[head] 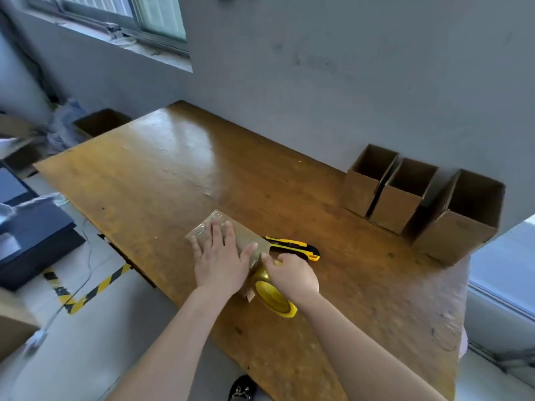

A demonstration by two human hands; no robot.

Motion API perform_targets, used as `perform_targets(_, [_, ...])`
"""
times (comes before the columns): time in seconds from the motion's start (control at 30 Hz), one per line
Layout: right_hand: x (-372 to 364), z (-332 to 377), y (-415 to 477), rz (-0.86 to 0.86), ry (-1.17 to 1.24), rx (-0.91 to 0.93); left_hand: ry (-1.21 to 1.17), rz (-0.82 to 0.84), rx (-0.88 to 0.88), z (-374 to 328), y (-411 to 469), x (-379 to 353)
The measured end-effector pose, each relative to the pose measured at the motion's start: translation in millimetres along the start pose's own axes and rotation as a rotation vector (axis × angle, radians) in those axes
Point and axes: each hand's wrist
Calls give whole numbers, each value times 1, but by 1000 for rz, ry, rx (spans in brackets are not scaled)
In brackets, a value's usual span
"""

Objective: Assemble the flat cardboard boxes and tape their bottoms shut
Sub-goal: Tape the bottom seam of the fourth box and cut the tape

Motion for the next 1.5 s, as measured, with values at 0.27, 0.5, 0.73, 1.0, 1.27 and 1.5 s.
perform_targets(0.27, [-21,25,5,221,306,58,30,42,-89,53,40,12])
perform_targets(0.5, [-31,38,21,288,177,30,-14,-2,-152,65,47,12])
perform_targets(0.73, [-39,43,35,381,267,-145,-8,28,-179,68,49,15])
perform_targets(1.0, [-39,47,34,365,256,-131,-11,0,7,42,32,12])
perform_targets(1.27, [-38,32,24,540,366,-4,35,-71,-7,44,34,9])
perform_targets(1.5, [-34,30,22,549,350,40,128,-98,-31,46,35,4])
Point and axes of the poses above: each hand's wrist, its own y-axis towards the middle knuckle, its own x-axis out of the back of the hand, z = x × y, and after that the axes turned 3 degrees about -x, right-handed
